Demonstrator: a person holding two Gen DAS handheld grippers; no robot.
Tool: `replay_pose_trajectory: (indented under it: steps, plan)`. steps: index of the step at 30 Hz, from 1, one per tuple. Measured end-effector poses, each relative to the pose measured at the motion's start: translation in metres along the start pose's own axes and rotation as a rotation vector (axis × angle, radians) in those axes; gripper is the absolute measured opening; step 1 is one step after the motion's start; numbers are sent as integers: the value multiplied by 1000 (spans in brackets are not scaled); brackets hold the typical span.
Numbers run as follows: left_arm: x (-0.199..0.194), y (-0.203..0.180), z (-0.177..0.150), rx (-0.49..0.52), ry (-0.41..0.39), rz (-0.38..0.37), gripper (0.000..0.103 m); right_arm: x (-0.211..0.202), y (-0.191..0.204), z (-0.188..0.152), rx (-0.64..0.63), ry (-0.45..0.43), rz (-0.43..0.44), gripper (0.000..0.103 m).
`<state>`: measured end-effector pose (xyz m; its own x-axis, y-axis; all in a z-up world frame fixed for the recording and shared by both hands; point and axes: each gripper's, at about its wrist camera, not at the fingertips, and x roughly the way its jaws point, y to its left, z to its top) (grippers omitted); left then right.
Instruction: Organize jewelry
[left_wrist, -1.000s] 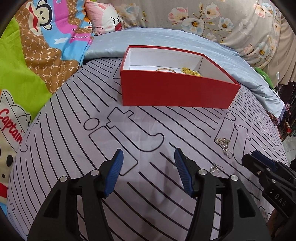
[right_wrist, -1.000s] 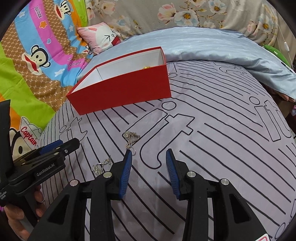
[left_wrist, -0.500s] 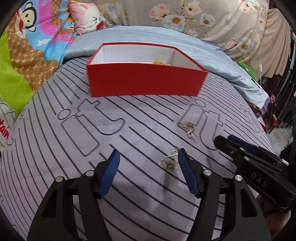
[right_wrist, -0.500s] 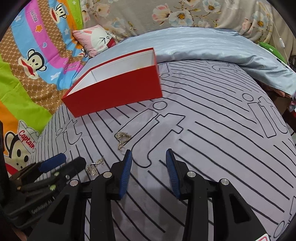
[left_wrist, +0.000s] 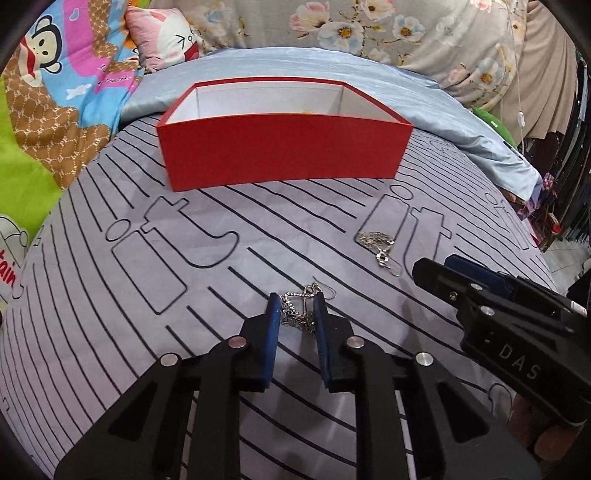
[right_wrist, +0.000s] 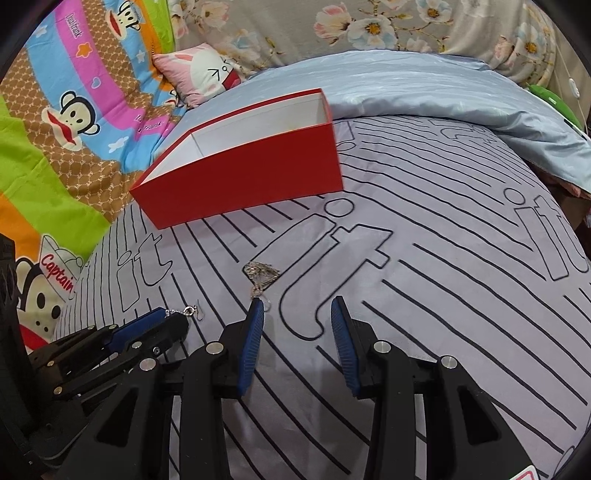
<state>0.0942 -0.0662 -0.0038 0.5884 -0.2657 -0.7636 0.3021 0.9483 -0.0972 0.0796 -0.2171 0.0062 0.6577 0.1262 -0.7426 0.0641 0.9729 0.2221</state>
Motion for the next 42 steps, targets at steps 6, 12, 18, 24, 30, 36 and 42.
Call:
replay_pose_trajectory:
  steps: [6,12,18,24,30,36,42]
  plan:
    - [1,18,3,-34,-10,47,17,13,15,7,-38,15,11,38]
    - [4,29,7,-55,-13,64,17,27,25,17,-57,26,7,38]
    - [6,31,9,-61,-13,60,17,33,32,21,-95,34,-24,35]
    - [6,31,10,-63,-13,59,17,34,32,22,-96,37,-46,19]
    - [6,31,10,-62,-12,60,17,33,32,22,-96,29,-47,12]
    - [6,32,11,-68,-9,57,17,30,31,21,-96,36,-29,1]
    - [2,39,15,-86,-15,66,11,21,31,19,-92,19,-14,1]
